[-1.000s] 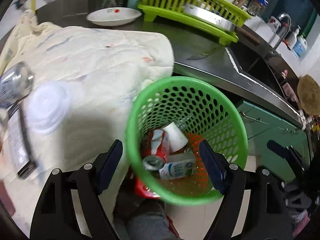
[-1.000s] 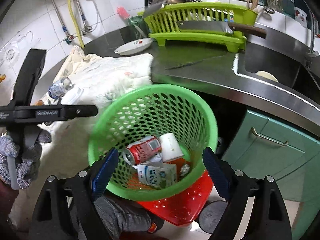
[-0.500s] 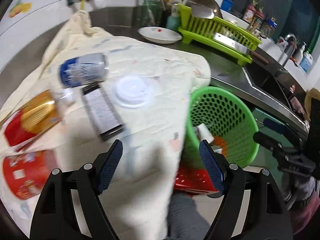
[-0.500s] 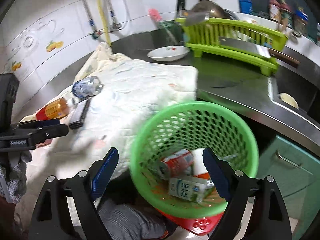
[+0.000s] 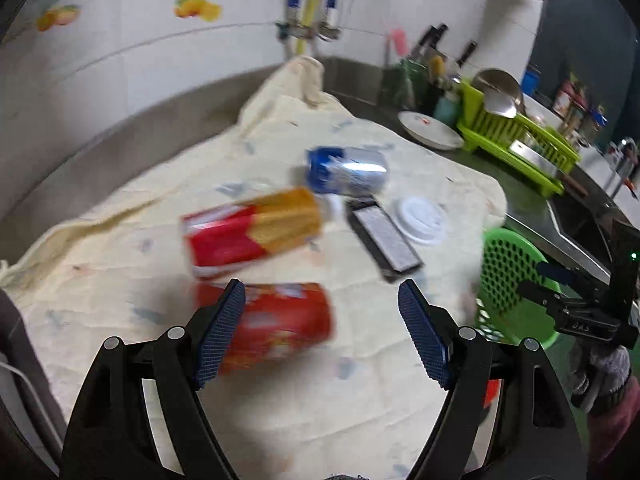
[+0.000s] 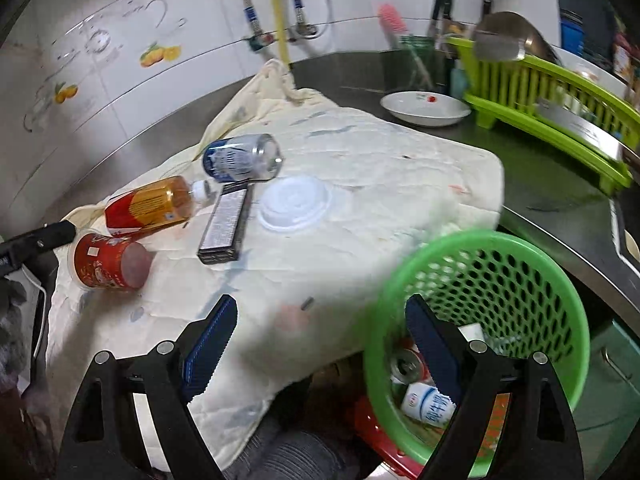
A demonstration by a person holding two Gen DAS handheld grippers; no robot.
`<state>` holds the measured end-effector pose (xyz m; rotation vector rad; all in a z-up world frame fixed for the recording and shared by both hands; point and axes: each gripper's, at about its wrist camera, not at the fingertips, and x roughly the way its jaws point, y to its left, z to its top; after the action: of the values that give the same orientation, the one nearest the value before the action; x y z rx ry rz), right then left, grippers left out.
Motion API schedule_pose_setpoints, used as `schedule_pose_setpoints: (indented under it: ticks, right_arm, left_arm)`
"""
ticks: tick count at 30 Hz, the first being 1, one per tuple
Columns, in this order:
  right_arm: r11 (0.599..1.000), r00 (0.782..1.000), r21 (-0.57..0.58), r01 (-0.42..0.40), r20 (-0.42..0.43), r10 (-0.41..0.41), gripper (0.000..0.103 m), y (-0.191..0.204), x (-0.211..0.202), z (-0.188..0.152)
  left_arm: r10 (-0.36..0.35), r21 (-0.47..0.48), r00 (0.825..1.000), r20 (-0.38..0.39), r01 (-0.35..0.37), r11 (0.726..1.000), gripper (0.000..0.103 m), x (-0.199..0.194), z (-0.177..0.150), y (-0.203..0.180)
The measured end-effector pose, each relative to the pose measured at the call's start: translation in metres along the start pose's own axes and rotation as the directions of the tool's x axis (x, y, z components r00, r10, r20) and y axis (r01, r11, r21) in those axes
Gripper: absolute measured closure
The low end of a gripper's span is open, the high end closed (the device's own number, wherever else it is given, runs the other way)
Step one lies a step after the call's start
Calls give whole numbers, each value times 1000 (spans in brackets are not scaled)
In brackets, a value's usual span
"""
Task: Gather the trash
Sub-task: 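Move left gripper to the red printed cup while right gripper moves to the white lid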
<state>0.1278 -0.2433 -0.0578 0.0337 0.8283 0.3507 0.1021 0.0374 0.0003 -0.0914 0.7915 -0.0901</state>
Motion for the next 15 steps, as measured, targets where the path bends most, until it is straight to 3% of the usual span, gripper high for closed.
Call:
schedule_pose_setpoints:
  ticks: [2,7,11,15]
  right_arm:
    - [1000,1000,-12,-14,-11,14,20,8,7,3]
    - [998,998,-43,-48,-37,46,20,30,25,7]
    - [996,996,-61,-69,-57,66,20,41,36,8]
    - [994,995,-80,-78,-75,72,20,48,44,10]
  left_arm:
    - [4,23,1000,9,-5,1000,25,-5,3,12]
    - [-45,132,997,-60,53,990,21,5,8,28]
    - [-72,260,987,-145,109,959,21,20,5,26]
    - [-39,389,982,-186,110,915,21,31,2,18]
